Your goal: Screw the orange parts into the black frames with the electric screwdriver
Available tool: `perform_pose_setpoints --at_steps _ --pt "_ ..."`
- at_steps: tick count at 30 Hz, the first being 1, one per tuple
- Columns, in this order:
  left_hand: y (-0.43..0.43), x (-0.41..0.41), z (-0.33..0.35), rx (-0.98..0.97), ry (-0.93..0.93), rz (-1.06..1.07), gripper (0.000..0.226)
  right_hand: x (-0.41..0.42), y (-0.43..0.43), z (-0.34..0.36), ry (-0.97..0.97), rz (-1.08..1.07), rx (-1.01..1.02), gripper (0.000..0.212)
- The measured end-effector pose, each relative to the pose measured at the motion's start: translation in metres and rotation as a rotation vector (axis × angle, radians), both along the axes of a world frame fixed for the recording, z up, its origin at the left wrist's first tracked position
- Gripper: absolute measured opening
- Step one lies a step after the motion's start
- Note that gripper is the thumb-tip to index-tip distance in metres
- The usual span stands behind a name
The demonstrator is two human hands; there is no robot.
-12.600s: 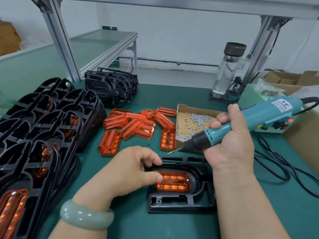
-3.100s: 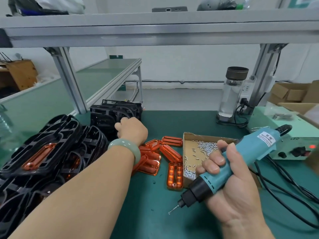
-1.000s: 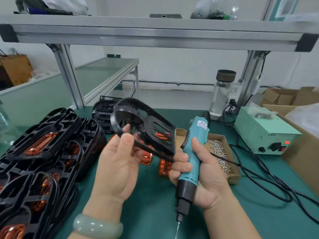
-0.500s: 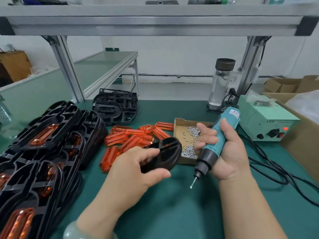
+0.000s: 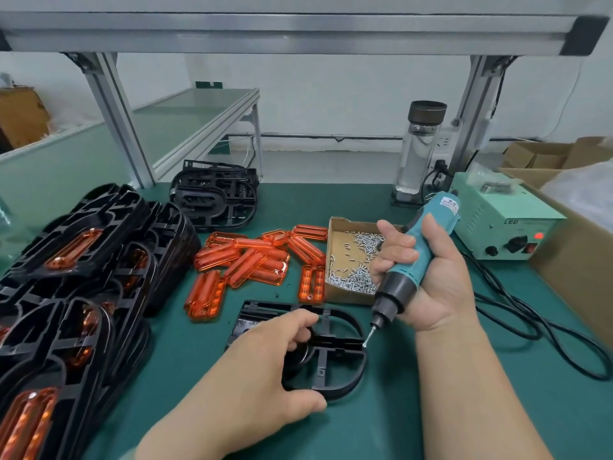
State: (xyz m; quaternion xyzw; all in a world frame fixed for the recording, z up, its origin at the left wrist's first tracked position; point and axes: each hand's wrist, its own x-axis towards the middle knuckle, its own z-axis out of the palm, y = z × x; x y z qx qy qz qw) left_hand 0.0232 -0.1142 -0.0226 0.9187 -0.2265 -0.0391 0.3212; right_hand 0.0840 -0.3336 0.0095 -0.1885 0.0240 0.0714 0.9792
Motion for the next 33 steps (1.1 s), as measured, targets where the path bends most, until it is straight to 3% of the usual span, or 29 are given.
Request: perform_pose_setpoints --at_steps 6,12,24,27,31,33 --pt "0.020 0.010 0.013 0.210 -0.015 -0.023 0.113 0.000 0.000 0.000 -0.009 0.010 -0.011 0.044" --pt "0.014 0.011 0.007 0.107 -0.018 0.008 0.099 0.000 0.000 -0.001 -0.017 -0.001 -0.032 0.044" --pt "-0.001 0.008 0.006 0.008 0.061 0.023 0.114 -0.003 0.003 0.006 -0.035 -0.177 -0.268 0.032" --pt "0.005 0.011 0.010 -0.062 0.043 0.079 0.091 -0.001 0.009 0.011 -0.030 -0.244 -0.284 0.026" --pt "0.013 0.026 0.010 -0.131 -0.118 0.256 0.040 0.003 0.012 0.016 0.022 -0.285 -0.269 0.018" --pt "0.015 0.039 0.011 -0.150 -0.147 0.364 0.029 0.003 0.010 0.015 0.028 -0.290 -0.248 0.020"
